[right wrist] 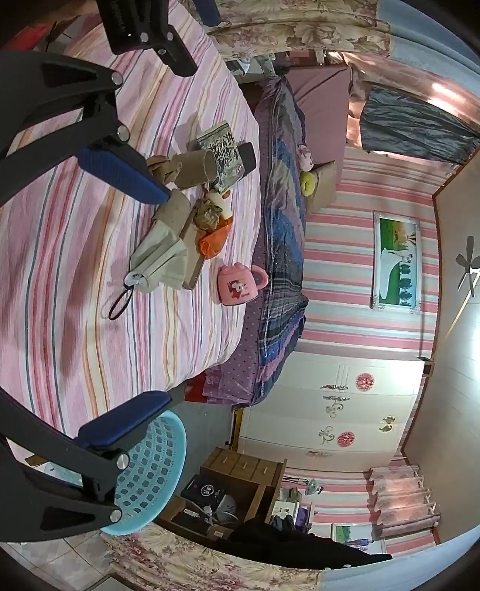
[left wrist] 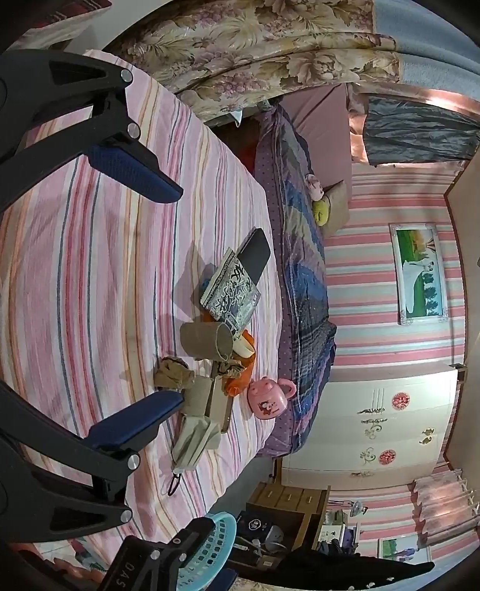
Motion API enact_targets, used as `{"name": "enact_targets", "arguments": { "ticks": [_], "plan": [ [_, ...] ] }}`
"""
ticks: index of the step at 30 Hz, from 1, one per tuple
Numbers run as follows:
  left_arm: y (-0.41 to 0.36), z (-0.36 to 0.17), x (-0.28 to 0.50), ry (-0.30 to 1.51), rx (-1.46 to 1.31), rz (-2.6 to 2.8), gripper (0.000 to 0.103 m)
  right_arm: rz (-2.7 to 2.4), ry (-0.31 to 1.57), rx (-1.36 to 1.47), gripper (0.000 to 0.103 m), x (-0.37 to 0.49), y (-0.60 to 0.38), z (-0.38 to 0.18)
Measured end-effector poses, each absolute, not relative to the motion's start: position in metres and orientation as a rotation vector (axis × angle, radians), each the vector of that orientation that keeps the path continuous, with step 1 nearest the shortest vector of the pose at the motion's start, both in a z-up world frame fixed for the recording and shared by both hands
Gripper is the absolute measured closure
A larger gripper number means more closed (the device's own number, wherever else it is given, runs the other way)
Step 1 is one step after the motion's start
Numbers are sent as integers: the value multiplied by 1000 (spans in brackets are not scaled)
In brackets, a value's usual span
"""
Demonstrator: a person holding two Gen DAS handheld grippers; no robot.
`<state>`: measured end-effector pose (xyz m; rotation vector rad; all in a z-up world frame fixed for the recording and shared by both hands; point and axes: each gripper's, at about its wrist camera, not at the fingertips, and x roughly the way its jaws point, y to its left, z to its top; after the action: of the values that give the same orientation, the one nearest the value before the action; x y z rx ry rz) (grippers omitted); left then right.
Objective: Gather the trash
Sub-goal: 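Move both tools toward the items on the bed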
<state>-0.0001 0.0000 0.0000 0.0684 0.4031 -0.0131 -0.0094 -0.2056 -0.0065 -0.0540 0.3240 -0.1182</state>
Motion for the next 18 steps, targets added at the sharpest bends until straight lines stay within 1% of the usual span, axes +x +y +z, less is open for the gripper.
{"name": "enact_targets", "arguments": {
  "ticks": [18],
  "plan": [
    [3,5,4,401,62,-12,5,-122,317,-61,4,-5,-210,-6]
  ]
}}
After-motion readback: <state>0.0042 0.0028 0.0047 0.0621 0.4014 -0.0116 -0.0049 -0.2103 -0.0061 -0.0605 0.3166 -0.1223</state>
